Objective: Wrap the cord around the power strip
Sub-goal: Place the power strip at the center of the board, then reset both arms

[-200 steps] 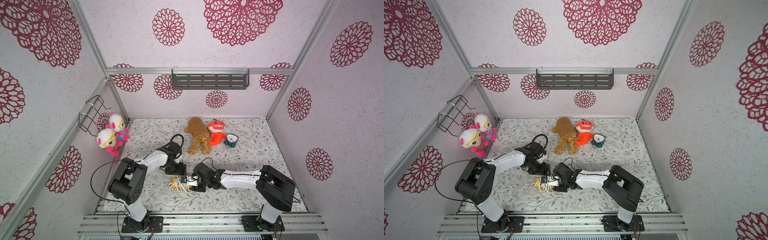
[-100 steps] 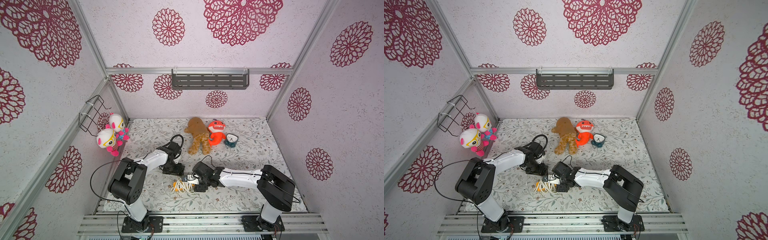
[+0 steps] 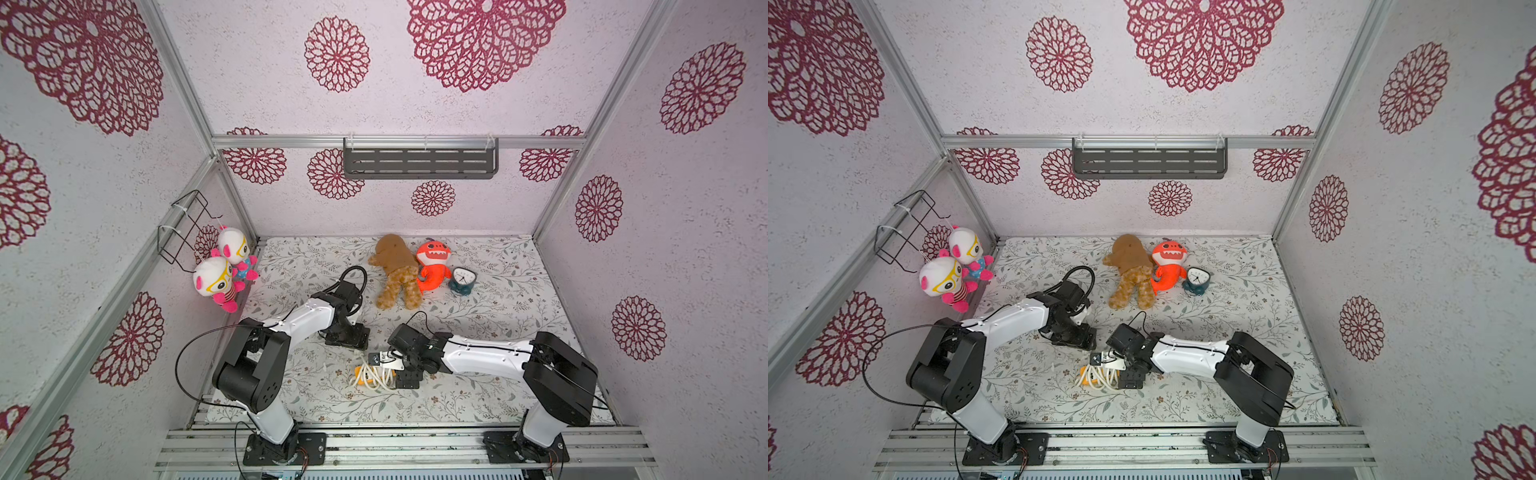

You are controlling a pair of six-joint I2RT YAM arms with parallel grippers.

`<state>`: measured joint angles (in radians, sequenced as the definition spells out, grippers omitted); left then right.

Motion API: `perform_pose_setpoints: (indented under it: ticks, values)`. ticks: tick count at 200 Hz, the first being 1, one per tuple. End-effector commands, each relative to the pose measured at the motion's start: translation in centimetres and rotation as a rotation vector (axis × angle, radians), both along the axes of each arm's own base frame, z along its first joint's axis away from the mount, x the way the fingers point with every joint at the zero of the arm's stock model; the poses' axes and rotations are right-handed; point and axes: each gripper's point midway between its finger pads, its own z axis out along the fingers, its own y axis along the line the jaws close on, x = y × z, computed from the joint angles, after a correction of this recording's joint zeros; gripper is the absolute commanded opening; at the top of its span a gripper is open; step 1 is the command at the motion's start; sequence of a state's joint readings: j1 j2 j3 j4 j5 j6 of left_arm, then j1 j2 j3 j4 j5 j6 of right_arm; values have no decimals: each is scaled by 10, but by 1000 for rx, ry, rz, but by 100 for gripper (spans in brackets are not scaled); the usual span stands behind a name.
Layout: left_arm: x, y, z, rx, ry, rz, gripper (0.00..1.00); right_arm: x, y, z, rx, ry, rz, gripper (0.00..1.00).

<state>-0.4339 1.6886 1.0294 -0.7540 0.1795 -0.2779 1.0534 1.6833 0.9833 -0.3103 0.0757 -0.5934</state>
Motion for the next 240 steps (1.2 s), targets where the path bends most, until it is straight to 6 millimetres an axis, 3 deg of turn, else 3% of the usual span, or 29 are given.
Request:
perform_pose_setpoints:
  ticks: [1,64,126,186,201,222,240]
  values:
    - [2,-6,12,-30,-32,3,83,-3,-8,7,-9,2,9,99]
    - [7,-12,42,-27,-184,-17,82,9,-4,9,94,32,-42,99]
    - [8,-10,57,-47,-261,-1,82,-4,3,21,157,72,60,99]
    - [17,-12,75,-67,-340,-15,82,-6,-4,33,204,66,63,99]
    - [22,-9,83,-68,-384,-10,82,-3,-12,34,193,51,35,99]
    - [33,2,103,-72,-487,32,82,3,-23,56,274,14,-28,99]
    - [46,32,126,-16,-621,122,85,11,-38,75,371,-3,-124,99]
